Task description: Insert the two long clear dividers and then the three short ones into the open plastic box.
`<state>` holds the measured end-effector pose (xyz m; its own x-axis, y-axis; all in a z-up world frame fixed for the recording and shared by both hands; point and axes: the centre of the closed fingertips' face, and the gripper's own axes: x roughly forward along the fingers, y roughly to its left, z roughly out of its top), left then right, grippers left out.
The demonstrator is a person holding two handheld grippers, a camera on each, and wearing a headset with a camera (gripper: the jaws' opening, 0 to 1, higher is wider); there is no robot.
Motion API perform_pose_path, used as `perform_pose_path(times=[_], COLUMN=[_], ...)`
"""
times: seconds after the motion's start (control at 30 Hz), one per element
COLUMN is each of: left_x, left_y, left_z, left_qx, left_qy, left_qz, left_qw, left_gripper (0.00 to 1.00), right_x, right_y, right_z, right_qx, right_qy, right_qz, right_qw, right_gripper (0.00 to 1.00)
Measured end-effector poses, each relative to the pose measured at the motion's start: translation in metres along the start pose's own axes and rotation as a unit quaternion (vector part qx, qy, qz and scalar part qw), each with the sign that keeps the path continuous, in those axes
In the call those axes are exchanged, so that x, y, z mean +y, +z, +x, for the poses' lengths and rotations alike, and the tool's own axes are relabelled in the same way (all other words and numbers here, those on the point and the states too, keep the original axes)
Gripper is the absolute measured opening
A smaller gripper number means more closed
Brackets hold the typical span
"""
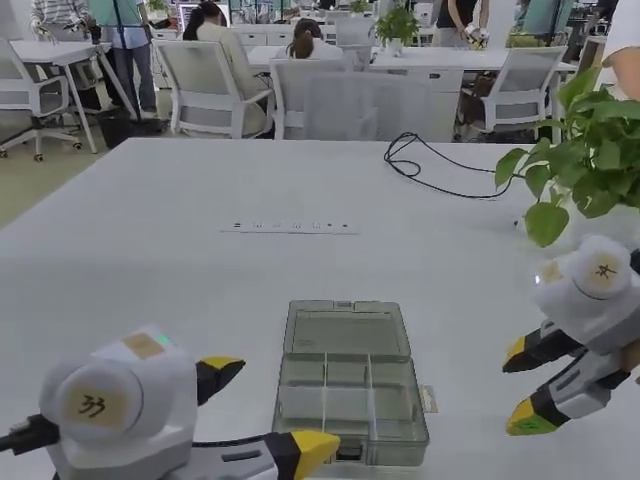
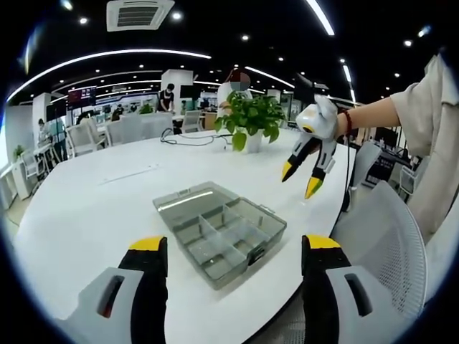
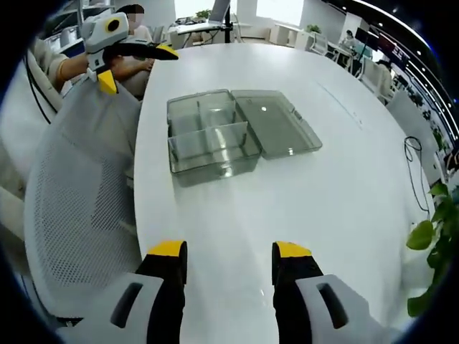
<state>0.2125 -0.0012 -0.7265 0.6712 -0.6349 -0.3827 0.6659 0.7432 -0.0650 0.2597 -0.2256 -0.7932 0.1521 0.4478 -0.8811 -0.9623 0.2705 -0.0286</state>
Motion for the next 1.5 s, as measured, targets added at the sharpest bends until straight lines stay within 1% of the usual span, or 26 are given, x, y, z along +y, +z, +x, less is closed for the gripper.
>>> perform_pose_path(times=[0.13,0.17,0.3,0.37,0.47,0.53,0.6,0.67,0.73,0.83,0.97,1.33,1.43,1.5], left_x=[-0.001,-0.001,0.001,0.001,0.002,0.002,0.001,0.001,0.002,0.003,0.004,0.002,0.003,0.003], left_y=[0.000,0.000,0.002,0.003,0.003,0.002,0.002,0.001,0.000,-0.001,-0.002,-0.005,-0.005,-0.006], left_z=[0.001,0.001,0.002,0.002,0.002,0.002,0.001,0.001,0.000,-0.001,-0.002,-0.001,-0.002,-0.002], left_qx=[0.001,0.000,-0.003,-0.004,-0.005,-0.002,-0.002,0.000,0.002,0.004,0.005,0.017,0.015,0.017], left_qy=[0.001,0.002,0.011,0.012,0.014,0.017,0.017,0.018,0.019,0.023,0.026,0.026,0.028,0.029], left_qz=[0.001,-0.002,-0.003,-0.004,-0.004,-0.003,-0.003,-0.004,-0.004,-0.001,-0.002,0.007,0.004,0.004], left_qw=[1.0000,1.0000,0.9999,0.9999,0.9999,0.9999,0.9998,0.9998,0.9998,0.9997,0.9996,0.9995,0.9995,0.9994], left_gripper=[0.77,0.76,0.75,0.75,0.75,0.75,0.74,0.74,0.74,0.74,0.73,0.70,0.70,0.69], right_x=[-0.003,-0.003,-0.003,-0.006,-0.007,-0.007,-0.009,-0.009,-0.008,-0.010,-0.012,-0.016,-0.016,-0.016], right_y=[-0.016,-0.018,-0.037,-0.045,-0.055,-0.063,-0.070,-0.074,-0.080,-0.091,-0.095,-0.109,-0.111,-0.111], right_z=[-0.003,-0.003,-0.004,-0.004,-0.004,-0.004,-0.003,-0.002,-0.001,0.000,0.001,0.009,0.010,0.011], right_qx=[0.008,0.009,0.027,0.035,0.044,0.058,0.068,0.071,0.081,0.101,0.106,0.131,0.134,0.133], right_qy=[0.000,0.000,0.005,0.003,0.004,0.010,0.008,0.010,0.014,0.013,0.010,0.021,0.024,0.026], right_qz=[0.004,0.004,0.009,0.004,0.002,-0.019,-0.031,-0.039,-0.051,-0.073,-0.088,-0.117,-0.114,-0.113], right_qw=[1.0000,0.9999,0.9996,0.9994,0.9990,0.9981,0.9972,0.9966,0.9953,0.9921,0.9904,0.9842,0.9841,0.9842], right_gripper=[0.49,0.49,0.49,0.49,0.49,0.49,0.48,0.48,0.48,0.48,0.46,0.41,0.40,0.40])
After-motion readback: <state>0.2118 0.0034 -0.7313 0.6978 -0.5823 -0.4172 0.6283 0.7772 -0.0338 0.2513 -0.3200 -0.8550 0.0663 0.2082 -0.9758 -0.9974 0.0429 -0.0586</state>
